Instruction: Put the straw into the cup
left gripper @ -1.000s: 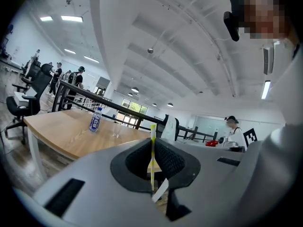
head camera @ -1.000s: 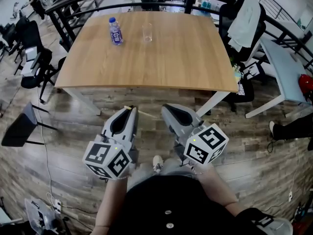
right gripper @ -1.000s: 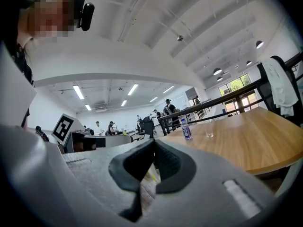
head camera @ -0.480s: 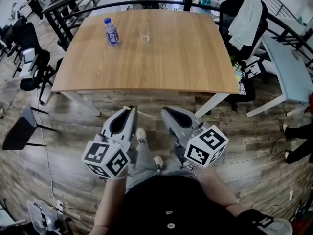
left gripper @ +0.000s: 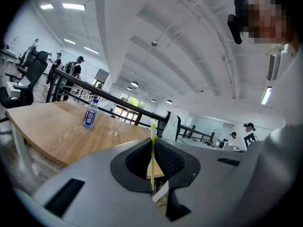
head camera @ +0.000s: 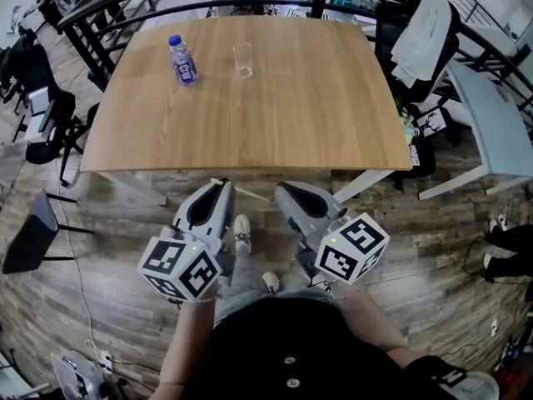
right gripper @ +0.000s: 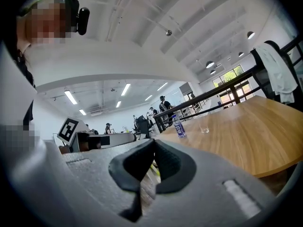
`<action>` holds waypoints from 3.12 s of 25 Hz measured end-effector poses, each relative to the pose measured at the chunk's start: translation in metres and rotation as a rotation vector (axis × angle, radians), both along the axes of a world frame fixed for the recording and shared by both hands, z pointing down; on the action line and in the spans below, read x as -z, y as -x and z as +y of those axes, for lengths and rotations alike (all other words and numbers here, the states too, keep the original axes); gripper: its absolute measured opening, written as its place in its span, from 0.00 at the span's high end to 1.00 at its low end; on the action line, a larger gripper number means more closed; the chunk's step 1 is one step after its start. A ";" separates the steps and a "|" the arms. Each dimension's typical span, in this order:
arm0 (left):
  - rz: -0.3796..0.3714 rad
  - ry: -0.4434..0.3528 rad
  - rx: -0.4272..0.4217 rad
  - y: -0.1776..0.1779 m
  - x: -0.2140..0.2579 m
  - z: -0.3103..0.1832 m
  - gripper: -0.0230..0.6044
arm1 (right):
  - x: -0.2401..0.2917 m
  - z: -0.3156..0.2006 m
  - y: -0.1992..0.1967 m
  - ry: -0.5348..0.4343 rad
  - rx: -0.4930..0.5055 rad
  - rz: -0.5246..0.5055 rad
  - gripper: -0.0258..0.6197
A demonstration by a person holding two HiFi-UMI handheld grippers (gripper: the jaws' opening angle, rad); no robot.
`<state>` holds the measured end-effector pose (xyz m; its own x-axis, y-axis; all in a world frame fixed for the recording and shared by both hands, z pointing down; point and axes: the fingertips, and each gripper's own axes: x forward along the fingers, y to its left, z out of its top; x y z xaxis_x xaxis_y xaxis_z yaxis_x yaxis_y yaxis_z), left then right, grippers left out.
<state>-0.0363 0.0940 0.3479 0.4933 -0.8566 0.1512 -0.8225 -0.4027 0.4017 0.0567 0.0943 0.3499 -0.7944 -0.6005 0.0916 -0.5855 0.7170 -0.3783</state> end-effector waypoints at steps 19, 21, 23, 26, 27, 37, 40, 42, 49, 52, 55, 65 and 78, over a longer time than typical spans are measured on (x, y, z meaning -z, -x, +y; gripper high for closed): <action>0.074 -0.053 -0.060 0.082 0.024 -0.205 0.91 | 0.017 -0.195 0.072 -0.043 -0.100 0.023 0.96; 0.071 -0.053 -0.078 0.086 0.024 -0.221 0.91 | 0.018 -0.211 0.077 -0.046 -0.115 0.020 0.96; 0.073 -0.051 -0.091 0.090 0.023 -0.235 0.91 | 0.018 -0.224 0.081 -0.050 -0.129 0.020 0.96; 0.073 -0.052 -0.110 0.098 0.023 -0.255 0.91 | 0.018 -0.242 0.089 -0.051 -0.146 0.021 0.96; 0.071 -0.055 -0.118 0.100 0.023 -0.261 0.91 | 0.018 -0.247 0.092 -0.051 -0.149 0.023 0.96; 0.075 -0.042 -0.146 0.100 0.018 -0.290 0.91 | 0.016 -0.276 0.095 -0.030 -0.164 0.028 0.96; 0.087 -0.035 -0.124 0.104 0.018 -0.295 0.91 | 0.012 -0.281 0.097 -0.019 -0.152 0.031 0.96; 0.084 -0.037 -0.118 0.105 0.018 -0.299 0.91 | 0.011 -0.285 0.097 -0.015 -0.142 0.032 0.96; 0.071 -0.023 -0.088 0.106 0.017 -0.324 0.91 | 0.009 -0.312 0.097 0.003 -0.104 0.028 0.96; 0.084 -0.024 -0.075 0.105 0.018 -0.336 0.91 | 0.005 -0.325 0.094 0.018 -0.091 0.031 0.96; 0.118 -0.041 -0.072 0.104 0.026 -0.349 0.91 | 0.007 -0.341 0.087 0.019 -0.089 0.032 0.96; 0.170 -0.112 -0.013 0.120 0.045 -0.403 0.91 | 0.009 -0.393 0.066 -0.018 -0.101 0.047 0.96; 0.164 -0.220 0.022 0.119 0.068 -0.461 0.91 | 0.002 -0.440 0.058 0.011 -0.084 0.019 0.96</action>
